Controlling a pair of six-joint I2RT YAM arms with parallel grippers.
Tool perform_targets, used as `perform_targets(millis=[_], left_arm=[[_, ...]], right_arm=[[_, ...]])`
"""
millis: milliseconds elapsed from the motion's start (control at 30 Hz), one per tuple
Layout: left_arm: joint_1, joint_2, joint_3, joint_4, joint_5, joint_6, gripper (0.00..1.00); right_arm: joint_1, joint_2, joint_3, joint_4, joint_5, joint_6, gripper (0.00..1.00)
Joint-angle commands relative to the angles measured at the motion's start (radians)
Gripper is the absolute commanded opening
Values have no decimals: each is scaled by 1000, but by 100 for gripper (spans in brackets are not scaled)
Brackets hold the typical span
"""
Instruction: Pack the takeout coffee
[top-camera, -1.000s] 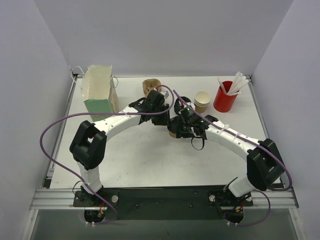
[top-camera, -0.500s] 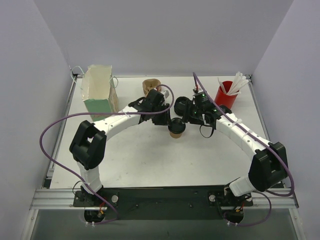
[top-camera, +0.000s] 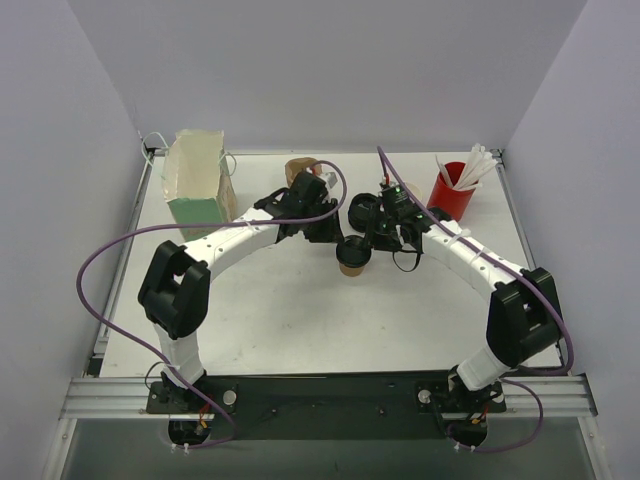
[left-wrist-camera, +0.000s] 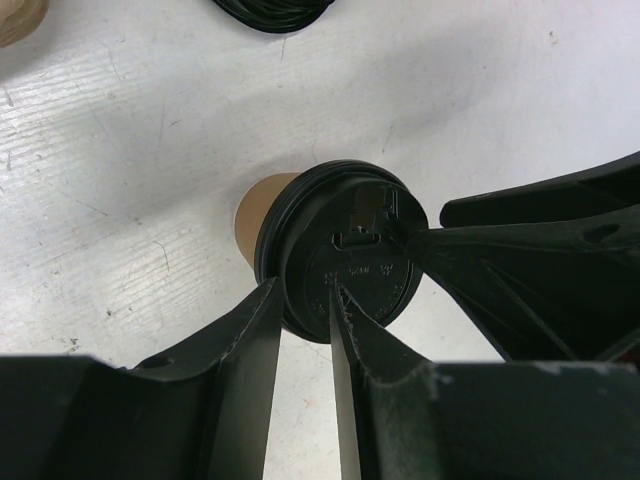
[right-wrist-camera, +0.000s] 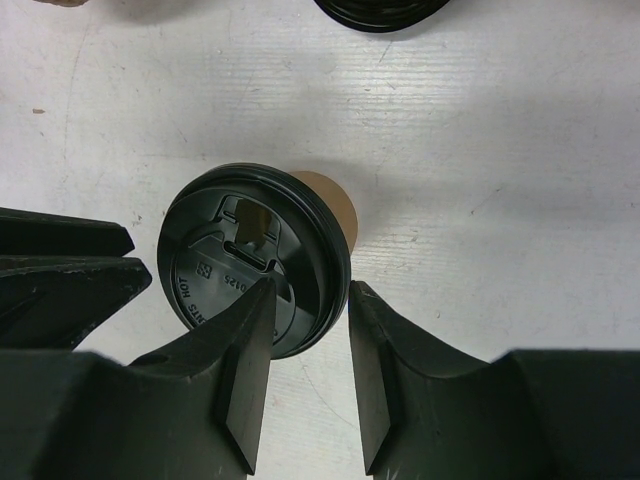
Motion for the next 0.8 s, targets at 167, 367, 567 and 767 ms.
perform_targets(millis=[167,367,567,767], left_arm=[[-4,23,48,0,6,-2,36],[-13,41,51,-3,6,-5,36],[-16,48,49,0,11,-6,36],[-19,32,40,11,3,-11,35]], right_arm=[[5,17,17,6,-5,6,31],[8,21,14,9,-8,6,30],[9,31,12,13,-10,12,22],[17,34,4,20,-10,14,20]])
